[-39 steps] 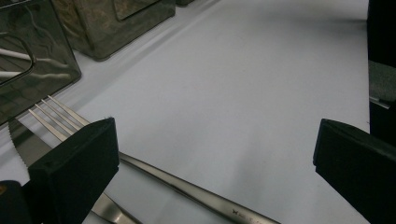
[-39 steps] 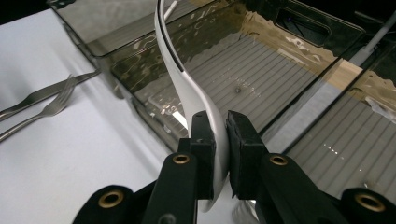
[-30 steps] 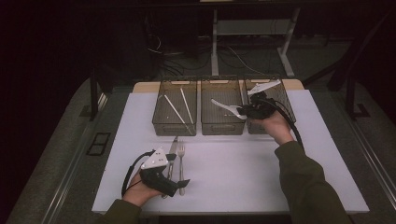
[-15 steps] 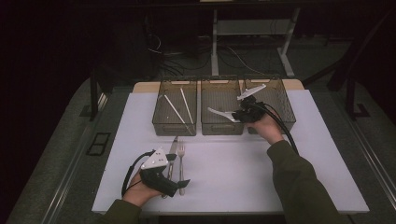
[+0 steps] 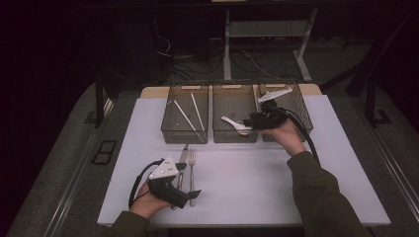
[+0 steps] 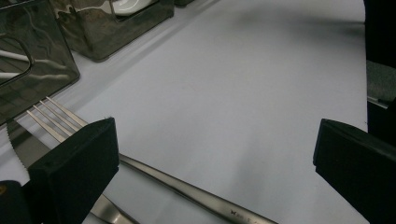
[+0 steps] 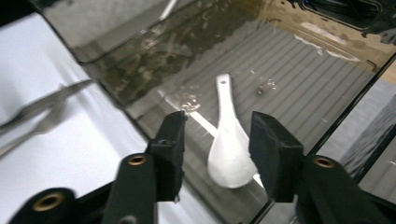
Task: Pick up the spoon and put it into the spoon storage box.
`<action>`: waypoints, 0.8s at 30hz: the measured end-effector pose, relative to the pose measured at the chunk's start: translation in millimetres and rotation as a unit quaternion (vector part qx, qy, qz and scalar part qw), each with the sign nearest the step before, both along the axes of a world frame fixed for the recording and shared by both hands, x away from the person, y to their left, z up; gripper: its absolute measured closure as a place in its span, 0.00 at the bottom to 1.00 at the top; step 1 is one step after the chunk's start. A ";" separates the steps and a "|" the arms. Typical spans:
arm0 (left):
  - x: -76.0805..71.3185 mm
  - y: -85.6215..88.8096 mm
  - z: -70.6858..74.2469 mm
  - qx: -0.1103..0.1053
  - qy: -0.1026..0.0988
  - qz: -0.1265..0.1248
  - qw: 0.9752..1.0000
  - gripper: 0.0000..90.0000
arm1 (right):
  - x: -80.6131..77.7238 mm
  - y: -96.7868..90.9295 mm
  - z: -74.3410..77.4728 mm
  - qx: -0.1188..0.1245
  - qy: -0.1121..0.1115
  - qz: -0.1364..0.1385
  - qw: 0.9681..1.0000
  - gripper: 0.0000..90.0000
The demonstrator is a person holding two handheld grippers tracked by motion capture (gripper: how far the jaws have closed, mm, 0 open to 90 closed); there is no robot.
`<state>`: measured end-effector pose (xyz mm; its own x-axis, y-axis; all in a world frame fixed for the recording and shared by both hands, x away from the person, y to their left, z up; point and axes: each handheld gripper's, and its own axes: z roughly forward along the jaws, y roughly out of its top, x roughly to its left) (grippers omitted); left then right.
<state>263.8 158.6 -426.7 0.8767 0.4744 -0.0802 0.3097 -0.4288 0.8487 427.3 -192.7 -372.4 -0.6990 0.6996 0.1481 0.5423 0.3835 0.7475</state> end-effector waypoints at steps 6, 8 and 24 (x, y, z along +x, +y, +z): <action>0.4 -0.2 -0.3 0.003 0.000 -0.001 1.000 0.00 | -15.7 -12.0 2.6 0.018 -0.005 0.007 1.000 0.47; 0.7 -0.2 -0.5 0.002 0.001 0.000 1.000 0.00 | -21.9 -16.5 4.1 0.022 -0.008 0.010 1.000 0.44; -0.7 -0.3 0.2 0.001 -0.002 0.002 1.000 0.00 | -71.5 -51.0 -2.5 0.036 -0.018 0.004 0.999 0.30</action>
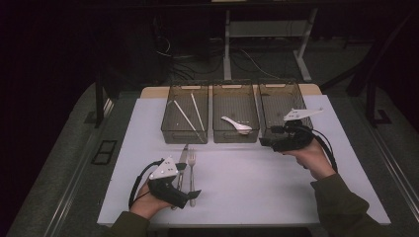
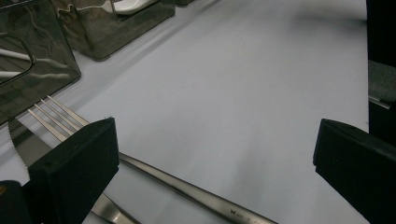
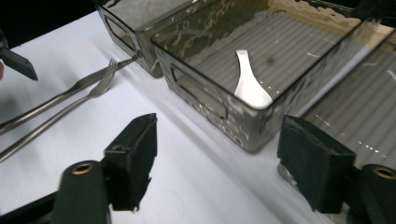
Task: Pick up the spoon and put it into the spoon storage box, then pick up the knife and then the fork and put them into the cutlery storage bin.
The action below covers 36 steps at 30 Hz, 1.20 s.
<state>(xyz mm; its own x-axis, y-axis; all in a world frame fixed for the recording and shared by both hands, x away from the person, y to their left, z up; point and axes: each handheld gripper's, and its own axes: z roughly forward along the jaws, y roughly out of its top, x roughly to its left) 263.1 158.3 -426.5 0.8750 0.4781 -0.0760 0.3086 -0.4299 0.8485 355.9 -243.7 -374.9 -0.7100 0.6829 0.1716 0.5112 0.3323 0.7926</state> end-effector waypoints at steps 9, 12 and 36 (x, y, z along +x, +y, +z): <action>0.5 1.9 0.2 0.000 0.000 0.000 1.000 0.00 | -22.5 -10.7 -10.6 -0.016 -0.003 -0.016 1.000 0.22; 0.1 1.9 0.4 0.001 0.000 -0.001 1.000 0.00 | -31.8 -13.5 -13.7 -0.019 -0.008 -0.015 1.000 0.22; 0.4 2.4 0.1 0.007 0.000 0.003 1.000 0.00 | -86.9 -57.1 -50.0 0.011 -0.026 -0.034 0.999 0.21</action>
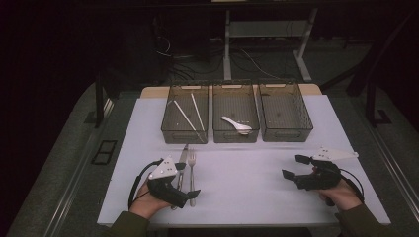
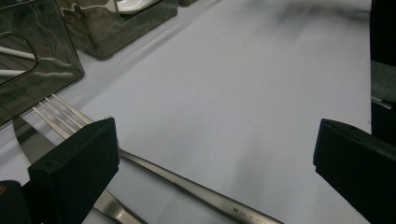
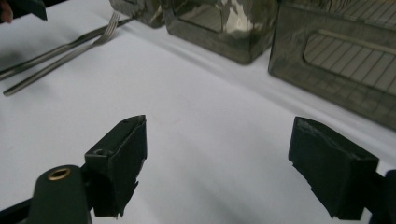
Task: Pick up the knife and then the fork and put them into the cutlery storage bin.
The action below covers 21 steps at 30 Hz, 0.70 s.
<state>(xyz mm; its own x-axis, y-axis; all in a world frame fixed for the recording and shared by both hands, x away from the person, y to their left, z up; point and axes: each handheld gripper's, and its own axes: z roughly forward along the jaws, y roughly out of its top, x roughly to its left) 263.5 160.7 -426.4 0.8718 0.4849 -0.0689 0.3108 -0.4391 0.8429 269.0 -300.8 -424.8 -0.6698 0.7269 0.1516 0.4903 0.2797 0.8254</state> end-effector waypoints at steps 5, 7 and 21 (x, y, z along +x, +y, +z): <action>2.2 2.0 -1.2 0.010 0.003 0.016 1.000 0.03 | -9.9 -2.3 -6.4 -0.020 0.002 0.001 1.000 0.22; 2.6 3.4 -1.1 0.013 0.005 0.029 0.999 0.05 | -12.5 -2.6 -6.6 -0.019 0.002 0.001 1.000 0.22; 34.3 11.5 6.3 0.022 -0.004 0.109 0.994 0.57 | -13.5 3.6 -8.7 -0.035 0.003 0.008 0.999 0.22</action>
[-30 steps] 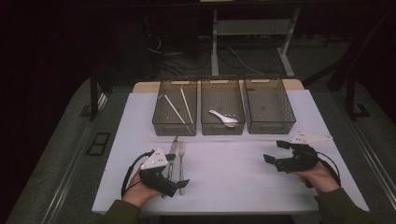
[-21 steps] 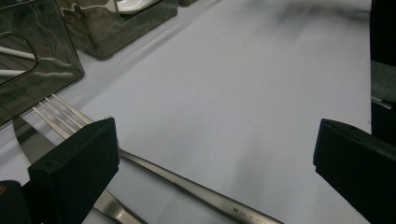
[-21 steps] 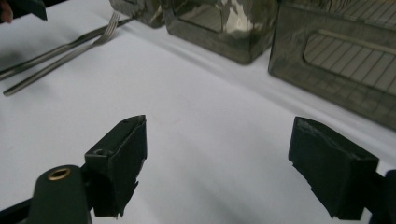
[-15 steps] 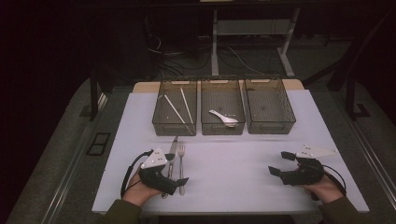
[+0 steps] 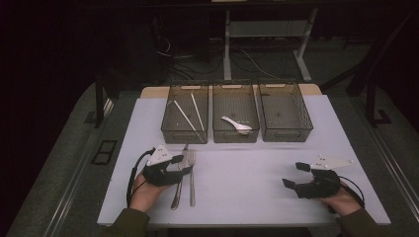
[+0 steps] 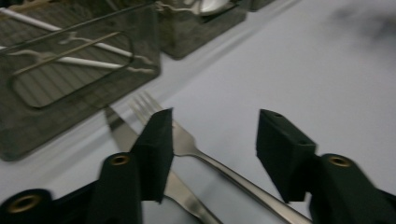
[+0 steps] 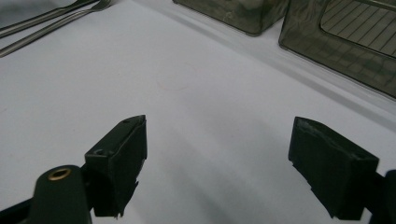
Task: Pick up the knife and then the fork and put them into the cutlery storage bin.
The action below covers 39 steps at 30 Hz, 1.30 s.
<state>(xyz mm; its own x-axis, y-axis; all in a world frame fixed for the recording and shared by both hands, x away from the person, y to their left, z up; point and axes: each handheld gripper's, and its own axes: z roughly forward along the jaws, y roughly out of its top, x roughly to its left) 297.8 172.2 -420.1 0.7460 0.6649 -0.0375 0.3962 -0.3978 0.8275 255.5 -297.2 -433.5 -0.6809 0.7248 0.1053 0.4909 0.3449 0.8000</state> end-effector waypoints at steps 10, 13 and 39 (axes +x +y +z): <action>42.5 -1.2 -5.5 0.033 0.034 0.069 0.996 0.99 | 0.2 -0.2 0.2 0.001 -0.001 -0.002 1.000 0.22; 52.5 -2.7 -10.8 0.044 0.039 0.080 0.995 0.99 | 0.4 -0.4 0.2 0.001 0.000 -0.003 1.000 0.22; 72.7 -72.5 -22.8 0.061 0.054 0.011 0.997 0.99 | -0.2 -0.1 1.5 -0.001 -0.005 -0.001 1.000 0.22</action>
<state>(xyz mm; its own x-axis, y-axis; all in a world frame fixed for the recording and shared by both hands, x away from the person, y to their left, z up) 370.5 99.7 -442.9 0.7269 0.6858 -0.0351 0.4907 -0.4830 0.7251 255.2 -297.3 -432.0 -0.6804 0.7264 0.0969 0.4839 0.3461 0.8038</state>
